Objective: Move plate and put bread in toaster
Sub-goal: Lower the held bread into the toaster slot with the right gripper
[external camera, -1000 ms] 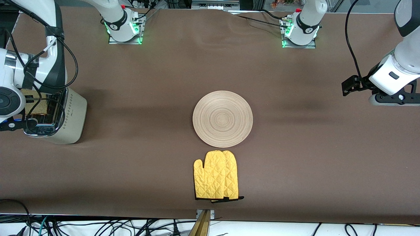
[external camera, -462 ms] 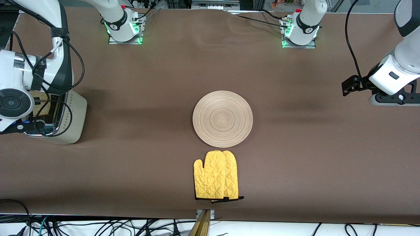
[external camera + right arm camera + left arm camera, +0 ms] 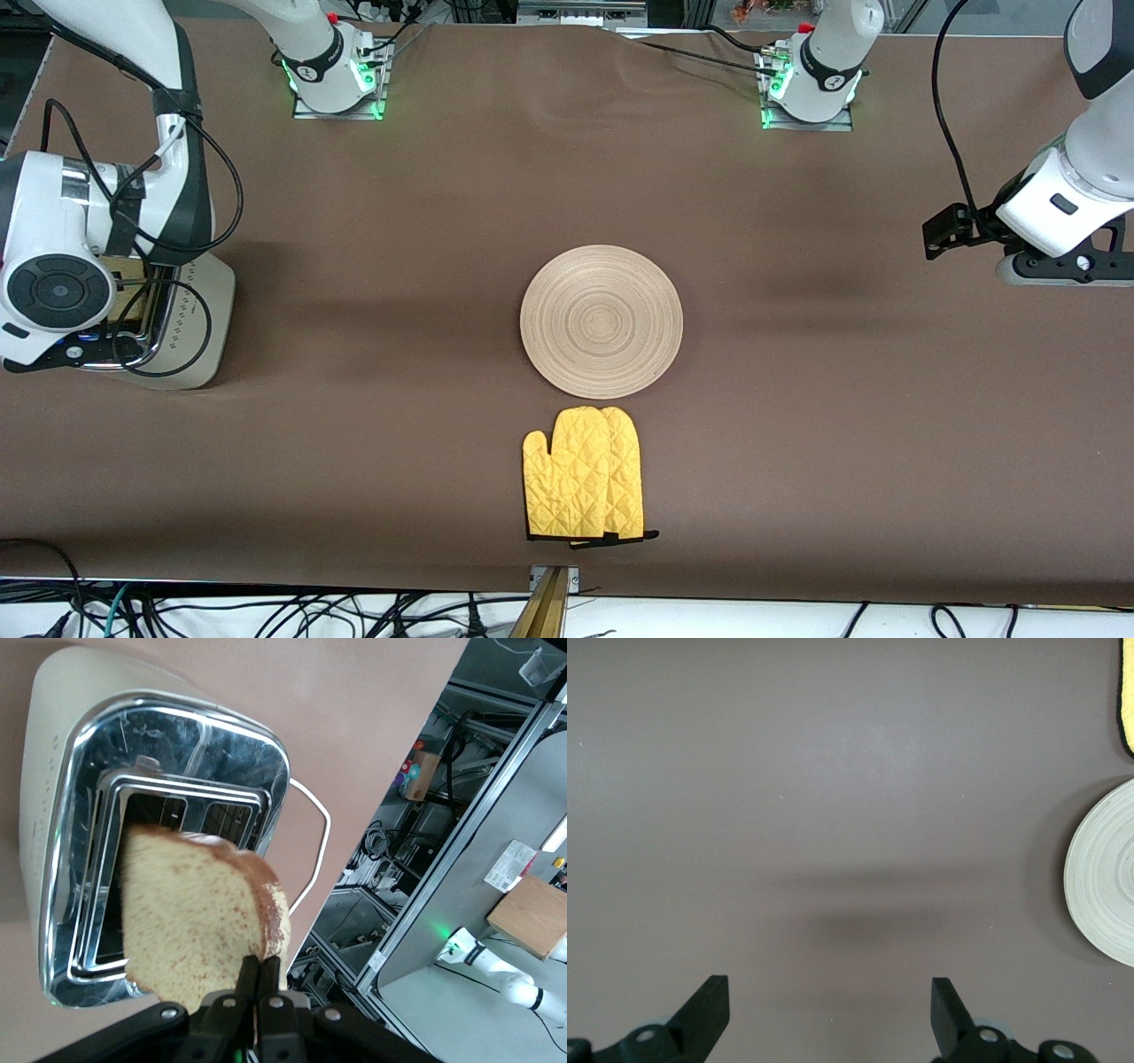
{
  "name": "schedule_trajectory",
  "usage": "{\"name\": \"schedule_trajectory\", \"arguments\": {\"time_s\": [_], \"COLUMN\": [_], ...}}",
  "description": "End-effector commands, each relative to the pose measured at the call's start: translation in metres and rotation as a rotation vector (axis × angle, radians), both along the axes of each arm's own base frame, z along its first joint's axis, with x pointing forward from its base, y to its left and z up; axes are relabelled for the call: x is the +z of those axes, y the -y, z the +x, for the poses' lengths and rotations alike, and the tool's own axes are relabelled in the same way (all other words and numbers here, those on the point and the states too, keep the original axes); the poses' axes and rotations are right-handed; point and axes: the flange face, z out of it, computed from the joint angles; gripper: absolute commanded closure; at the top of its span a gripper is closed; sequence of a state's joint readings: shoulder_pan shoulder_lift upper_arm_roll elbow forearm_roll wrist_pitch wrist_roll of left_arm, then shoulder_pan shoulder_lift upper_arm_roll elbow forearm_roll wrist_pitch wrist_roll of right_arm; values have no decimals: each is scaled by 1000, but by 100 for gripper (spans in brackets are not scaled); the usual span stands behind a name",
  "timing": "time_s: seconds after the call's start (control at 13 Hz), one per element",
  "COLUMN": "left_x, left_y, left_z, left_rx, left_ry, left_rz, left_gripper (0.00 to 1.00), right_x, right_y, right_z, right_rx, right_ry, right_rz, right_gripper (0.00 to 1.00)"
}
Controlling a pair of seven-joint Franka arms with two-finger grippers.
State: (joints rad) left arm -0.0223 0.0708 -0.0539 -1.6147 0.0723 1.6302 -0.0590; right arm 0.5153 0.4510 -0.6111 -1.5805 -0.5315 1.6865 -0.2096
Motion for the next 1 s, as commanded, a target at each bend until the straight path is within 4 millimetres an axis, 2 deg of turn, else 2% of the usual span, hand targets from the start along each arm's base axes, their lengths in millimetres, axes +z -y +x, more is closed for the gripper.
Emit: {"name": "schedule_trajectory", "arguments": {"time_s": [0.0,0.38,0.62,0.85,0.92], "left_x": [7,7,8,7,7], "left_y": [-1,0,1,1,1], "left_z": [1,1,1,0,0], "left_rx": [1,4,4,4,1], "left_ry": [-5,-4,-3,-4,-5], "left_rz": [-19,-19,-19,-19,-19], "left_gripper": [0,0,0,0,0], "right_x": [-1,-24,-29,-26,-28], "right_y": [8,13,11,3,-5], "right_z": [4,8,9,9,9], "right_rx": [7,-17,-71,-101,-106], "right_ry": [34,81,122,151,153], "right_rz": [2,-17,-12,-12,-8], "right_gripper": [100,100,100,100,96]}}
